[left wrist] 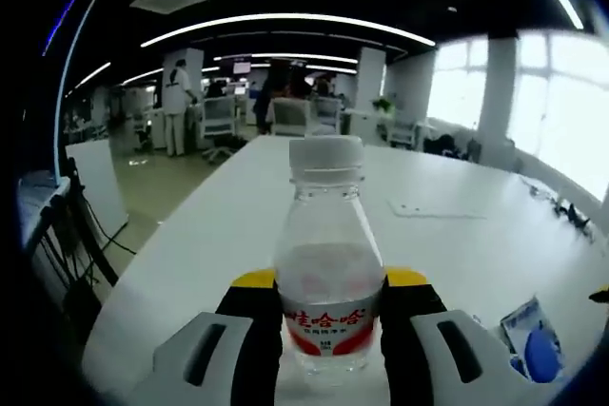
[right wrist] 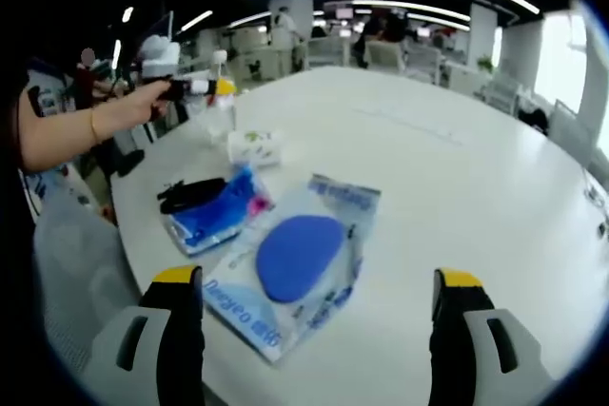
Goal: Arrange the tabletop items into an orderly group along one side of the table until the central work area is clear of visible clutter.
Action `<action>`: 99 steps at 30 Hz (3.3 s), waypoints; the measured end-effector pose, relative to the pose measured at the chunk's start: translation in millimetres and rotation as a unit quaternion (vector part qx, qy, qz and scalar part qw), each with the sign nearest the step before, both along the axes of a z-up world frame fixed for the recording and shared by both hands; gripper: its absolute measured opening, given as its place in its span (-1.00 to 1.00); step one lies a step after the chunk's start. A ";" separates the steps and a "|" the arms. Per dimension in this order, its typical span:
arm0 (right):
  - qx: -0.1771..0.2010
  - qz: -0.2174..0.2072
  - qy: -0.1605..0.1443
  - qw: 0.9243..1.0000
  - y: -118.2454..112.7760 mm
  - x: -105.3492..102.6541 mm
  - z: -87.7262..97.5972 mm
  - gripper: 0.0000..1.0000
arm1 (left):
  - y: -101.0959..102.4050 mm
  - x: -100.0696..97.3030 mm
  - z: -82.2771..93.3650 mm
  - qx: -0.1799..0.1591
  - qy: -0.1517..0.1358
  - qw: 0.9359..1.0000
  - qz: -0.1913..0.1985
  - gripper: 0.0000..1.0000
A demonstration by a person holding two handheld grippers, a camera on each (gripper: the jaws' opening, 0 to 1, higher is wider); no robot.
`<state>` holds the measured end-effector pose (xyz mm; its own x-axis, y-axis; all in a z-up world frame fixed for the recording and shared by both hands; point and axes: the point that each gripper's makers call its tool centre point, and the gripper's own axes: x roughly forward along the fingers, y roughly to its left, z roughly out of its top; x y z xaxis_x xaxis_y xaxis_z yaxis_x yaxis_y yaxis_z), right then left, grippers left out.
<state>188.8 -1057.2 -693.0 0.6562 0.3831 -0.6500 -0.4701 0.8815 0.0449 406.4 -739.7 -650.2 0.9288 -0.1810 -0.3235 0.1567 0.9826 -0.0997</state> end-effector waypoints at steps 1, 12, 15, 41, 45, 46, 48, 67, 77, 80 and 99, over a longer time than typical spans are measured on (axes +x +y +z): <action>0.005 -0.002 -0.007 1.000 -0.3 1.0 3.0 0.97 | -1.5 0.8 0.7 0.004 -0.011 1.000 -0.008 -0.26; 0.005 -0.008 -0.012 1.000 -5.2 0.7 7.5 0.96 | 0.0 7.0 -12.2 0.038 -0.033 0.999 0.000 -0.27; 0.003 -0.006 -0.011 1.000 -4.5 0.2 9.6 0.97 | -4.7 6.3 -17.4 0.055 -0.039 0.998 -0.002 -0.27; -0.007 -0.009 -0.005 1.000 -6.8 -5.2 8.3 0.95 | -7.9 -0.6 -20.0 0.045 -0.073 0.996 0.000 -0.24; -0.005 -0.008 -0.006 1.000 -5.5 -4.3 8.5 0.95 | -6.0 4.0 -21.2 0.046 -0.076 0.996 -0.003 -0.24; -0.006 -0.008 -0.006 1.000 -5.2 -4.3 8.6 0.95 | -5.5 4.8 -21.5 0.046 -0.077 0.996 -0.003 -0.24; -0.005 -0.008 -0.008 1.000 -4.7 -3.8 9.1 0.95 | -6.4 5.3 -21.2 0.045 -0.078 0.996 -0.006 -0.23; 0.005 0.000 -0.016 1.000 4.4 2.2 11.5 0.95 | -11.1 10.3 -15.2 0.057 -0.071 0.995 -0.040 0.05; 0.009 0.015 -0.030 0.999 14.9 9.0 19.9 0.96 | -13.3 7.5 -2.8 0.027 -0.069 0.996 -0.054 0.88; 0.013 0.015 -0.038 0.999 17.3 13.3 25.6 0.96 | -14.1 3.5 3.4 0.018 -0.070 0.996 -0.054 1.00; 0.020 0.026 -0.062 0.998 31.9 23.2 38.9 0.95 | -23.2 -49.5 17.4 0.041 -0.036 0.992 -0.116 1.00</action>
<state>212.0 -1025.3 -654.1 0.7101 0.4423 -0.5479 -0.5186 0.8549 0.0180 356.9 -762.9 -632.8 0.8863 -0.3690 -0.2798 0.3841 0.9233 -0.0011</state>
